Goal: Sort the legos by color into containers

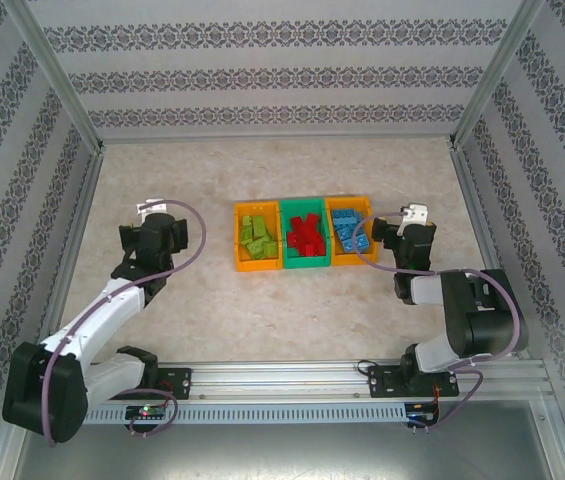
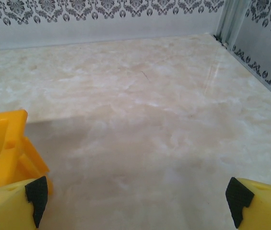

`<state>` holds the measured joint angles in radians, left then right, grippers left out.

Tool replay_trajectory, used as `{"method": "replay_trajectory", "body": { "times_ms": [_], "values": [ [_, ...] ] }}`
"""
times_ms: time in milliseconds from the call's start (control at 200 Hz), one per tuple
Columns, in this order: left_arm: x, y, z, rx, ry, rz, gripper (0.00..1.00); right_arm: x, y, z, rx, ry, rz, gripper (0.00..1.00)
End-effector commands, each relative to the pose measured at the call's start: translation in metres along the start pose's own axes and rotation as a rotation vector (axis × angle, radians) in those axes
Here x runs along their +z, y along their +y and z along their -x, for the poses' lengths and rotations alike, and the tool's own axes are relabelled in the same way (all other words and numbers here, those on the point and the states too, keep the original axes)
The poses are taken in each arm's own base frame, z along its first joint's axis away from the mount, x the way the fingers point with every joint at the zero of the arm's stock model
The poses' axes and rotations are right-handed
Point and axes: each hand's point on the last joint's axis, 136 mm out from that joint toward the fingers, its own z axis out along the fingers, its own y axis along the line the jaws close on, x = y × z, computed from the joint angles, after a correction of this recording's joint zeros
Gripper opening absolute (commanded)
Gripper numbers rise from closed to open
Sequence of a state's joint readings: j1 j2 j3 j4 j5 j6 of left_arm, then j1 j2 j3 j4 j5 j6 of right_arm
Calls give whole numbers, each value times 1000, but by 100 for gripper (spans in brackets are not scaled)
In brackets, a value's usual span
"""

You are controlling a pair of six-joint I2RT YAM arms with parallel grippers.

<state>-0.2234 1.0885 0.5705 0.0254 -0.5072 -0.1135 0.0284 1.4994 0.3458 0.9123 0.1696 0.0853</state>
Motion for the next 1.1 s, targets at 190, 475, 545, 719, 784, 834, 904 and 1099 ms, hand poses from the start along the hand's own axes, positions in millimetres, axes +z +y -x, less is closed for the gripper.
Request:
{"method": "replay_trajectory", "body": {
  "times_ms": [190, 475, 545, 719, 784, 834, 904, 1099],
  "values": [
    [44, 9, -28, -51, -64, 80, 99, 5, 10, 9, -40, -15, 49, 98],
    [69, -3, -22, -97, -64, -54, 99, 4, 11, 9, -40, -16, 51, 98],
    [71, -4, -20, -130, -78, -93, 99, 4, 11, 9, -43, -16, 51, 98],
    [82, -6, -25, -138, -113, -109, 99, 4, 11, 9, -45, -16, 51, 98],
    [85, -15, -26, -112, -85, -144, 99, 4, 11, 9, -45, -15, 51, 98],
    [86, -24, -27, -91, -80, -193, 99, 5, 11, 9, -44, -16, 51, 98],
    [83, -29, -28, -82, -105, -226, 99, 5, 11, 9, -45, -14, 51, 98],
    [82, -38, -34, -60, -124, -277, 99, 5, 10, 9, -46, -16, 48, 98]
  ]
}}
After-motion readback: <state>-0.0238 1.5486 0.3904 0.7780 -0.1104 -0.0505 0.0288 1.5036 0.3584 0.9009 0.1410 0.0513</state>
